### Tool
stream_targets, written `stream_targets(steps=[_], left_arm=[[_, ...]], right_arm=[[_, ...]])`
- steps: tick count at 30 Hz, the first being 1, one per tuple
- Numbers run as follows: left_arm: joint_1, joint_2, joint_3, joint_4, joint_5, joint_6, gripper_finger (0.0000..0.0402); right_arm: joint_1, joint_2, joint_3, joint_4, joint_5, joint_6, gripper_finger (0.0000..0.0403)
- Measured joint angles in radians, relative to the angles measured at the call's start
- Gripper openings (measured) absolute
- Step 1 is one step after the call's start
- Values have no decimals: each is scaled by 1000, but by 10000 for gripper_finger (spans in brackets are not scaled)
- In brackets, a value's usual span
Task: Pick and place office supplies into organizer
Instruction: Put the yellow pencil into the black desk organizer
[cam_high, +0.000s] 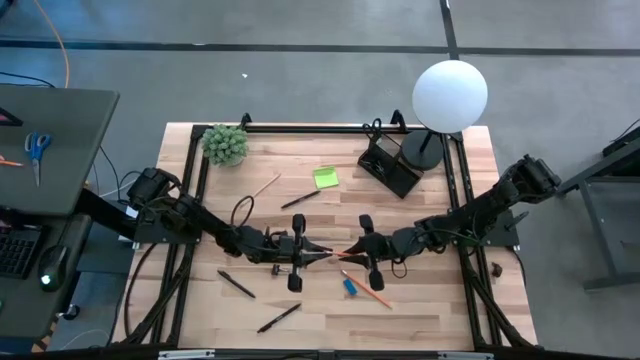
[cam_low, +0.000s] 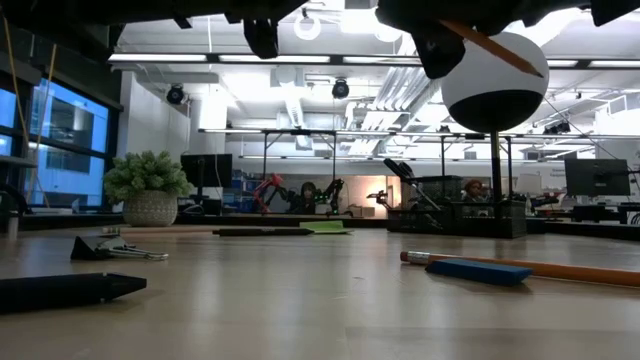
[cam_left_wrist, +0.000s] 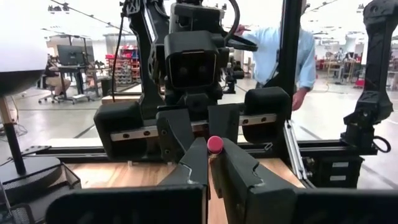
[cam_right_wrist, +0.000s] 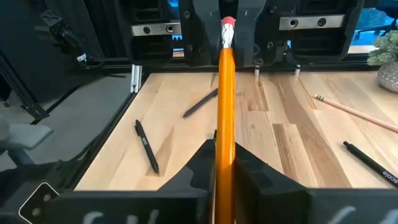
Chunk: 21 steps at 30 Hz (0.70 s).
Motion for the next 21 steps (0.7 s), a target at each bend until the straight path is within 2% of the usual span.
stream_targets(steps=[5,11,21], left_arm=[[1,0,0,-12,23,3,1],[1,0,7,-28,26,7,0],[1,-2,144,-371,24,33,0]], right_arm=[[0,-1,2,-36,0,7,6],[-9,-1,3,-50,-9,6,20],[-34,-1,0,-63,-78,-1,21]])
